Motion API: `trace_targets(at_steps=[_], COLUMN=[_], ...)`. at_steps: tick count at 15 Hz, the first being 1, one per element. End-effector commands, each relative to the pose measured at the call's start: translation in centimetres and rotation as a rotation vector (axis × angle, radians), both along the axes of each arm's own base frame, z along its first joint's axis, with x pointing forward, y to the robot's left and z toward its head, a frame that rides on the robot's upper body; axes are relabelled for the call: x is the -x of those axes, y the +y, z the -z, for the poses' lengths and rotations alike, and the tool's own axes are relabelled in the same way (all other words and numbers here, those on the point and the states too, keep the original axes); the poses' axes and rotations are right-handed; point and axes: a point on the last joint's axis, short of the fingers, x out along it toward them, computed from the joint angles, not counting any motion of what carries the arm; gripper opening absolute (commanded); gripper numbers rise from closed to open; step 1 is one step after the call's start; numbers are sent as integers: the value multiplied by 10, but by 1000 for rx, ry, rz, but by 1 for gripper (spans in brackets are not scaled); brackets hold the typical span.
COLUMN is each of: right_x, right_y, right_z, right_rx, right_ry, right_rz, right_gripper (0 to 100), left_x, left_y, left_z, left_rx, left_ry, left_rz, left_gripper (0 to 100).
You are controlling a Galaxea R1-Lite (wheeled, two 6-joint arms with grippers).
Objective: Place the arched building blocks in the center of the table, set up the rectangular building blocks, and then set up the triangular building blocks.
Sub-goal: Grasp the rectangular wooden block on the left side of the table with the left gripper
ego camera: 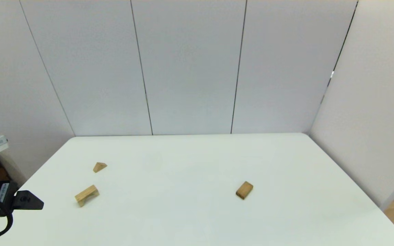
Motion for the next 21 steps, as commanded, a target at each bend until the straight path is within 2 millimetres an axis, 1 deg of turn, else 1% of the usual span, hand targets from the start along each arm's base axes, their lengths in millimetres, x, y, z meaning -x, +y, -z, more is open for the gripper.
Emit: trace_targets(at_steps=[1, 4, 6, 8, 10, 12, 14, 17, 19, 21], right_x=[0, 0, 0, 0, 0, 0, 0, 0, 0, 0], right_y=[0, 0, 0, 0, 0, 0, 0, 0, 0, 0], right_z=[0, 0, 0, 0, 0, 0, 0, 0, 0, 0], right_rx=[-1, -1, -1, -1, -1, -1, -1, -1, -1, -1], right_ry=[1, 1, 1, 1, 1, -1, -1, -1, 1, -1], right_rz=[0, 0, 0, 0, 0, 0, 0, 0, 0, 0], right_gripper=[100, 100, 100, 100, 100, 100, 100, 100, 100, 100], left_x=[-42, -58, -68, -77, -84, -89, -93, -93, -94, -100], left_y=[31, 47, 51, 55, 65, 80, 90, 97, 96, 90], left_z=[23, 41, 54, 63, 72, 81, 87, 93, 91, 90], left_rx=[10, 66, 104, 99, 78, 64, 59, 43, 18, -6], left_ry=[133, 163, 182, 184, 181, 202, 212, 233, 226, 222], left_rz=[51, 157, 201, 226, 268, 315, 342, 419, 482, 565], left_gripper=[100, 100, 100, 100, 100, 100, 100, 100, 100, 100])
